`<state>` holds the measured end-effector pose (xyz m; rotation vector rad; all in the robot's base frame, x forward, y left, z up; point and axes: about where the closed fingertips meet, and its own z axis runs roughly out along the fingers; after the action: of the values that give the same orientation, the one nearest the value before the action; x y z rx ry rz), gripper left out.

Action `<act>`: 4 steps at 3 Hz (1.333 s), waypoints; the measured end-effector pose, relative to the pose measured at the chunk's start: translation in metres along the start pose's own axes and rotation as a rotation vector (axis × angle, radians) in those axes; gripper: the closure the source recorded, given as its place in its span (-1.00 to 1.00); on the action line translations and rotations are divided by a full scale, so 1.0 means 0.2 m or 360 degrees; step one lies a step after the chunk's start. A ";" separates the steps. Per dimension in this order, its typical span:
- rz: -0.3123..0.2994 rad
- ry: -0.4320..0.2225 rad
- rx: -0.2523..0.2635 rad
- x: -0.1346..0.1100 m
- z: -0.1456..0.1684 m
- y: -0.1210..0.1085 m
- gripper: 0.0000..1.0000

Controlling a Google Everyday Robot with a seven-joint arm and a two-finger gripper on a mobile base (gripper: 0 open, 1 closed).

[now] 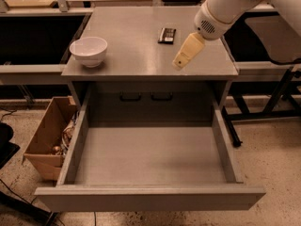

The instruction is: Place rxbar chocolate into top drawer

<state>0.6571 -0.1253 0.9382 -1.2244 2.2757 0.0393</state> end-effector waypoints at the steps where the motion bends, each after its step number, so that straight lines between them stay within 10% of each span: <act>1: 0.0072 -0.0126 0.0011 0.00 0.11 -0.11 -1.00; 4: 0.0662 -0.0294 0.0410 -0.11 0.54 -0.71 -1.00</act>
Offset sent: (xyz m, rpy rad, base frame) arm 0.1797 -0.0516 -0.0612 0.3186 -0.1507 -0.3687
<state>0.8267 -0.1616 0.8895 -0.5814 2.2490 0.0117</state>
